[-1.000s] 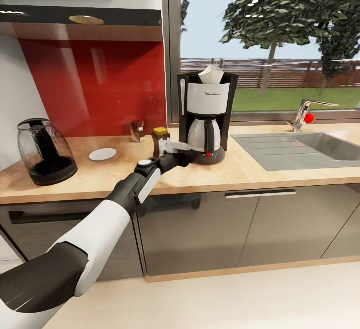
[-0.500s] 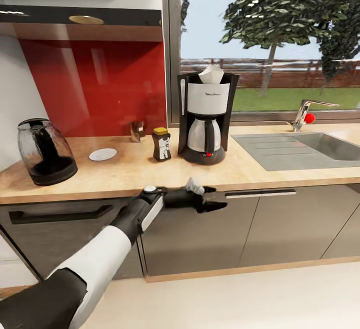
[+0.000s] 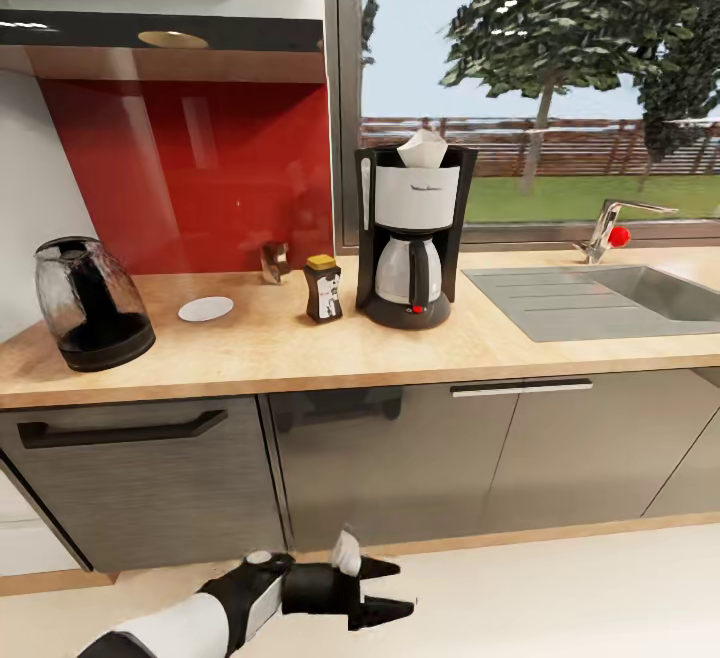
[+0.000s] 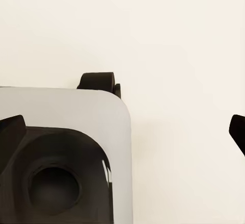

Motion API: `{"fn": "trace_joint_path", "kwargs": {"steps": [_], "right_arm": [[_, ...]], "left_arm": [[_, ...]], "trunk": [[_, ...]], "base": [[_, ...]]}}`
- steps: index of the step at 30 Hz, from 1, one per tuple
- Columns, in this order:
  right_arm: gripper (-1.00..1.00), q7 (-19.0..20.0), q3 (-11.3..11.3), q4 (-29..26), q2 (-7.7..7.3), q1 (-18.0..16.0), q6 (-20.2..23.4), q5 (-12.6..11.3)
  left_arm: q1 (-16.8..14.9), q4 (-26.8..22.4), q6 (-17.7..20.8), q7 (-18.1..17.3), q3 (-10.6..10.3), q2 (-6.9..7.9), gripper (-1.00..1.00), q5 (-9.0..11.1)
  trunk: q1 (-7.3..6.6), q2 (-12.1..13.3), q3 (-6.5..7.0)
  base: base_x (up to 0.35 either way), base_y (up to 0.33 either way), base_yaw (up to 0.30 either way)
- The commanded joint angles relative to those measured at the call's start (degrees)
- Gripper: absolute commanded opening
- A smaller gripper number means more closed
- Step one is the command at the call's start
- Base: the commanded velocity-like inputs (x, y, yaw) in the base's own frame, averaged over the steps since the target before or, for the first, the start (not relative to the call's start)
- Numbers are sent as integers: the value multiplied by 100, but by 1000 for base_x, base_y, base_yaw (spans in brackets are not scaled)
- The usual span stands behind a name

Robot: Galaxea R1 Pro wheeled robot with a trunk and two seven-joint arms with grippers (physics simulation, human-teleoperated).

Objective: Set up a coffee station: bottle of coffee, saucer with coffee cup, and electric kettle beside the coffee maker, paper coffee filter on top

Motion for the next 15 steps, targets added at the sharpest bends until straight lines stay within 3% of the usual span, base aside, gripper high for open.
{"fn": "trace_joint_path", "kwargs": {"steps": [1,2,7,9,10,11,13,15], "right_arm": [[100,25,6,6,-1,-4,-24,-42],[100,17,6,6,3,-4,-61,-42],[100,5,5,5,9,-4,-110,-40],[100,2,2,5,5,-4,-128,-41],[100,2,3,5,3,-4,-132,-41],[100,0,4,7,2,-4,-132,-41],[100,-5,9,17,-3,-4,-133,-42],[100,-6,10,33,-5,-2,-134,-42]], "left_arm": [[134,95,-197,-5,-22,54,100,146],[590,261,-489,-13,-16,314,100,482],[1097,382,-706,-24,-14,825,100,1018],[1602,428,-777,-9,21,1233,100,1286],[1953,438,-793,-2,265,1408,100,1411],[2054,439,-797,-1,360,1445,100,1431],[2487,442,-811,1,824,1619,100,1479],[2673,443,-815,-1,1109,1725,100,1491]], "trunk": [[-1,-3,-5],[-1,-3,-5],[-1,-3,-5],[-1,-3,-5],[-1,-3,-5],[-1,-3,-5],[-1,-3,-5],[-1,-3,-5]], "base": [[0,0,0],[0,0,0],[0,0,0],[0,0,0],[0,0,0],[0,0,0],[0,0,0],[0,0,0]]}}
